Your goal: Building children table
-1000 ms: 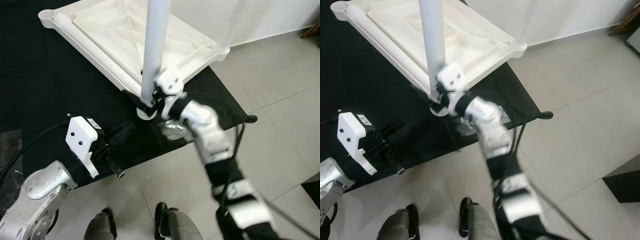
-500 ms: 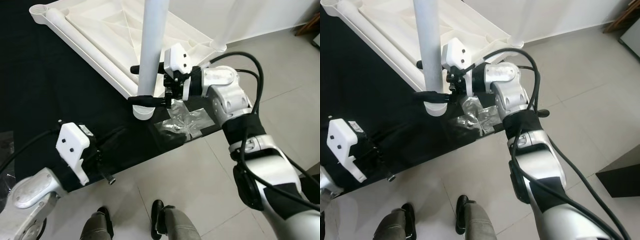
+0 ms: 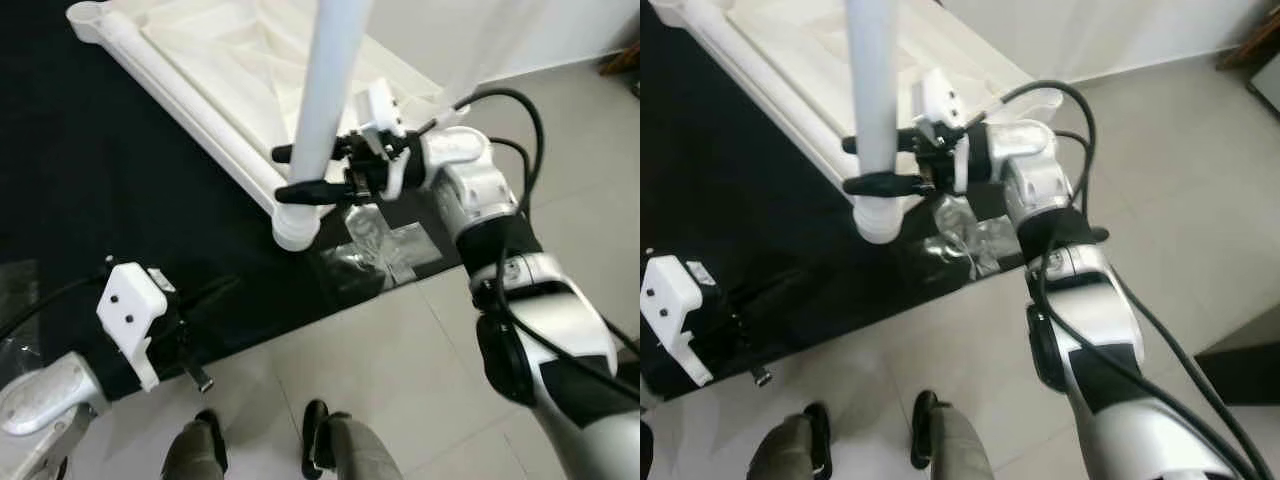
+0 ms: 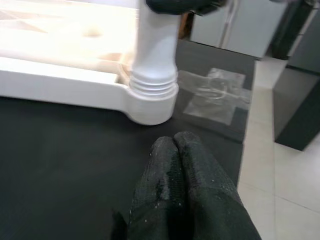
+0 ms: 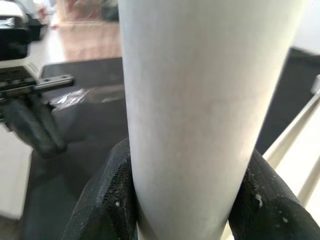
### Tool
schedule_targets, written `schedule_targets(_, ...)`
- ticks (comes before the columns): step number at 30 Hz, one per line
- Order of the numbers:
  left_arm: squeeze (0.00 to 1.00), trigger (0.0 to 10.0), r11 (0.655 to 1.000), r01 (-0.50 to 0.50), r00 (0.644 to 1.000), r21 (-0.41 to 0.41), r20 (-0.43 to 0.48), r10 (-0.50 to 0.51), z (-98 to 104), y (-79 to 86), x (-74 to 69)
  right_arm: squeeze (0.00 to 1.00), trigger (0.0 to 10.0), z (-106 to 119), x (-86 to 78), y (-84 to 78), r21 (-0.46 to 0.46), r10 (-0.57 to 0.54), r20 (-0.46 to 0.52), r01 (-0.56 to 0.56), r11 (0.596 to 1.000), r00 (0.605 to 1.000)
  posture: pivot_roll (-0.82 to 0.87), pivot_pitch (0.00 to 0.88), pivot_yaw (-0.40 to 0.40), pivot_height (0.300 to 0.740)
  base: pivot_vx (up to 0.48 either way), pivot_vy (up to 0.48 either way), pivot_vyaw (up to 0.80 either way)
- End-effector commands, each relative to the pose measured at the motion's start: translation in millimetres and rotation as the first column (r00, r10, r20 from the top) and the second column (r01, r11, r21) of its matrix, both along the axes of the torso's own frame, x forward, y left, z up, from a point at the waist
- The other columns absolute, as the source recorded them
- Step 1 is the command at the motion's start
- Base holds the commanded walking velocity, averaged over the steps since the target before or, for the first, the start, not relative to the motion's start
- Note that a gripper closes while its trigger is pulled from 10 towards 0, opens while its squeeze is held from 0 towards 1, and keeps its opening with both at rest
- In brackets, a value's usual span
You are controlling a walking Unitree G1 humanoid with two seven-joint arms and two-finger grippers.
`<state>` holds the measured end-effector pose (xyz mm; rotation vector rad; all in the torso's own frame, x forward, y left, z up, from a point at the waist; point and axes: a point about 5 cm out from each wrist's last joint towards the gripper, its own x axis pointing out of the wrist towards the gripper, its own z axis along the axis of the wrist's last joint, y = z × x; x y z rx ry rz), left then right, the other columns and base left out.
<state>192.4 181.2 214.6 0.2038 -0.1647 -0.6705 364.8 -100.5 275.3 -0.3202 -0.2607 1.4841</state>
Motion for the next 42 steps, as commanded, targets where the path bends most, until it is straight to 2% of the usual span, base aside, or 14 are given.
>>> schedule_targets(1, 0.00, 10.0, 1.000, 0.027, 1.000, 0.011, 0.005, -0.027, 1, -0.1, -3.7, 0.00, 0.0, -47, -1.7, -10.8, -0.063, -0.092, -0.143, 0.083, 0.995, 0.985, 0.11, 0.335, -0.161, 0.740, 0.000, 0.000, 0.00)
schedule_targets(4, 0.00, 10.0, 0.999, 0.032, 0.999, 0.004, 0.018, -0.032, 3, 1.3, -3.1, 0.00, 0.0, -84, -6.7, -7.6, -0.091, -0.250, -0.210, 0.236, 0.968, 0.945, 0.11, 0.335, -0.158, 0.740, 0.000, 0.000, 0.00)
schedule_targets(6, 0.00, 10.0, 0.999, 0.040, 0.999, -0.014, 0.035, -0.040, 6, 2.4, -3.0, 0.00, 0.0, -125, -11.3, 1.5, -0.171, -0.562, -0.176, 0.537, 0.826, 0.808, 0.11, 0.334, -0.153, 0.740, 0.000, 0.000, 0.00)
schedule_targets(7, 0.00, 10.0, 0.999, 0.040, 0.999, -0.014, 0.035, -0.040, 6, 2.4, -3.0, 0.00, 0.0, -125, -11.3, 1.5, -0.171, -0.562, -0.176, 0.537, 0.826, 0.808, 0.11, 0.334, -0.153, 0.740, 0.000, 0.000, 0.00)
schedule_targets(9, 0.00, 10.0, 0.998, 0.063, 0.998, -0.015, 0.032, -0.062, 8, 4.6, -4.2, 0.00, 0.0, -131, -24.1, 10.2, -0.049, -0.830, -0.257, 0.851, 0.523, 0.496, 0.11, 0.327, -0.130, 0.740, 0.000, 0.000, 0.00)
schedule_targets(18, 0.00, 10.0, 0.994, 0.104, 0.994, -0.027, 0.018, -0.103, 5, 1.7, -4.9, 0.00, 0.0, -102, -21.3, 36.6, 0.003, -0.777, -0.179, 0.790, 0.613, 0.604, 0.11, 0.310, -0.136, 0.740, 0.000, 0.000, 0.00)
schedule_targets(19, 0.00, 10.0, 0.993, 0.114, 0.993, -0.026, 0.008, -0.114, 3, 0.6, -5.8, 0.00, 10.0, -99, -19.3, 37.1, 0.006, -0.779, -0.179, 0.792, 0.610, 0.601, 0.11, 0.307, -0.130, 0.740, 0.000, 0.000, 0.00)
schedule_targets(23, 0.00, 10.0, 0.993, 0.117, 0.993, -0.026, 0.000, -0.117, 1, 0.8, -4.4, 0.00, 10.0, -84, -11.5, 32.6, 0.022, -0.783, -0.165, 0.796, 0.605, 0.600, 0.11, 0.305, -0.129, 0.740, 0.000, 0.000, 0.00)
schedule_targets(24, 0.00, 10.0, 0.993, 0.117, 0.993, -0.032, 0.001, -0.117, 0, 0.4, -3.3, 1.00, 10.0, -76, -7.8, 27.7, 0.032, -0.784, -0.165, 0.797, 0.602, 0.599, 0.11, 0.304, -0.129, 0.740, 0.000, 0.000, 0.00)
schedule_targets(27, 0.00, 10.0, 0.992, 0.119, 0.993, -0.039, 0.002, -0.119, 0, -0.9, -2.3, 1.00, 10.0, -62, 0.0, 18.1, 0.047, -0.765, -0.167, 0.780, 0.624, 0.623, 0.11, 0.305, -0.131, 0.740, 0.000, 0.000, 0.00)
schedule_targets(30, 0.00, 10.0, 0.992, 0.117, 0.993, -0.038, 0.001, -0.117, -1, -1.3, -2.0, 1.00, 10.0, -46, 3.9, 12.7, 0.085, -0.658, -0.141, 0.672, 0.736, 0.739, 0.11, 0.306, -0.133, 0.740, 0.000, 0.000, 0.00)
schedule_targets(33, 0.00, 10.0, 0.993, 0.115, 0.993, -0.039, 0.002, -0.115, -1, -1.3, -1.9, 0.73, 10.0, -35, 3.2, 9.3, 0.103, -0.567, -0.108, 0.576, 0.811, 0.817, 0.11, 0.306, -0.134, 0.740, 0.000, 0.000, 0.00)
schedule_targets(34, 0.00, 10.0, 0.993, 0.115, 0.993, -0.039, 0.004, -0.115, -1, -1.6, -1.7, 0.00, 10.0, -31, 1.2, 6.5, 0.092, -0.489, -0.090, 0.496, 0.864, 0.868, 0.11, 0.306, -0.136, 0.740, 0.000, 0.000, 0.00)
schedule_targets(42, 0.00, 10.0, 0.993, 0.115, 0.993, -0.038, 0.012, -0.115, 1, -3.7, -2.7, 0.00, 10.0, -29, -0.6, -4.0, -0.101, -0.168, -0.043, 0.163, 0.981, 0.985, 0.13, 0.314, -0.145, 0.740, 0.000, 0.000, 0.00)
